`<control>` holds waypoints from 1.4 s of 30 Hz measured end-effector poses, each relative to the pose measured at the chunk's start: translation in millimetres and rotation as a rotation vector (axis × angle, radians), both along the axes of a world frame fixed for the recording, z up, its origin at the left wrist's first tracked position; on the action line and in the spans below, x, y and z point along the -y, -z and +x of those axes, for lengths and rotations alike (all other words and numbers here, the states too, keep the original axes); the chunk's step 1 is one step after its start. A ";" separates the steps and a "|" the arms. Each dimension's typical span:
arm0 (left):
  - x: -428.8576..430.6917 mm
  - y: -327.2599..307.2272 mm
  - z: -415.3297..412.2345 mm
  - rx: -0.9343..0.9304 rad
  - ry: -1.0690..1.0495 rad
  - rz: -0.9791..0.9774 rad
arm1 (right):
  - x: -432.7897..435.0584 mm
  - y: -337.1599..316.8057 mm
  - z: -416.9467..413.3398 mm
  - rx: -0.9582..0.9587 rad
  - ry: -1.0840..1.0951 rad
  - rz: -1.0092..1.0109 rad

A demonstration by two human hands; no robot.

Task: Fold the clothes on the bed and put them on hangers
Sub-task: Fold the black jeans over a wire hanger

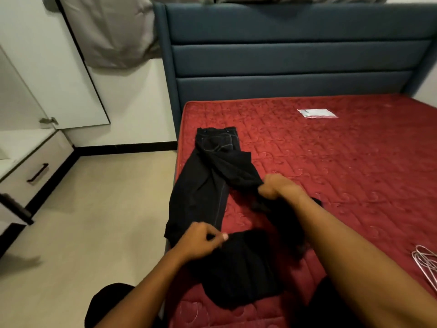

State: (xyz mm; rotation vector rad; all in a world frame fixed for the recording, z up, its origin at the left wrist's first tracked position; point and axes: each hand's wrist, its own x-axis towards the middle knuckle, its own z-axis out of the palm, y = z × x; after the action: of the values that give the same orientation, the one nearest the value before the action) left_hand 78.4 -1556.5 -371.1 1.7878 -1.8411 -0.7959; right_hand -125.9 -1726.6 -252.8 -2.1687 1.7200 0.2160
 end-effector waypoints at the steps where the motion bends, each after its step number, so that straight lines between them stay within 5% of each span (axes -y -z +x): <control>1: -0.1 -11.3 3.4 -0.206 -0.140 -0.015 | -1.2 -10.8 15.7 0.155 0.007 0.032; 4: 4.7 -44.5 17.3 -0.819 -0.543 0.039 | -15.4 -28.5 67.4 0.624 0.019 0.056; 7: 3.5 -65.5 33.9 -1.251 -0.624 0.127 | -46.9 -17.5 111.7 0.725 -0.079 0.195; 9: -4.2 -62.5 44.4 -1.070 -0.737 0.137 | -63.9 2.4 121.5 0.617 -0.175 0.271; 12: -12.6 -32.2 66.4 -0.223 -0.878 0.103 | -60.4 45.6 96.8 0.512 -0.100 0.049; 14: -17.9 -14.9 71.7 -0.082 -0.831 0.196 | -57.9 71.9 64.3 0.363 0.051 -0.084; 17: -25.3 -7.4 57.1 -0.135 -0.818 0.247 | -67.6 105.5 26.7 0.097 0.053 -0.006; 20: -22.2 -1.2 50.5 -0.018 -0.858 0.148 | -69.7 130.2 16.0 0.146 0.013 0.101; 23: -13.3 -0.6 51.8 -0.256 -0.790 0.184 | -70.3 121.0 14.5 0.205 -0.080 0.343; 27: -4.2 -24.7 66.7 -0.606 -0.592 0.552 | -60.8 97.2 3.8 0.175 -0.129 0.738; 29: 13.4 -28.9 85.1 -0.572 -0.574 0.612 | -39.7 103.2 2.1 0.381 0.050 0.701; 36: 138.1 -20.9 108.3 -0.387 -0.811 0.228 | 79.4 133.5 55.8 1.251 0.630 0.481; 42: 261.7 0.3 135.2 -0.373 -0.817 0.146 | 181.5 172.3 109.1 1.293 0.676 0.266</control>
State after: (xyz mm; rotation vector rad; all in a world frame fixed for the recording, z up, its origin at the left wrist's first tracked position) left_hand 213.5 -1818.2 -371.4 2.0572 -0.7192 -0.8486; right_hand -16.8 -1908.1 -425.1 -0.9286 1.3148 -0.8733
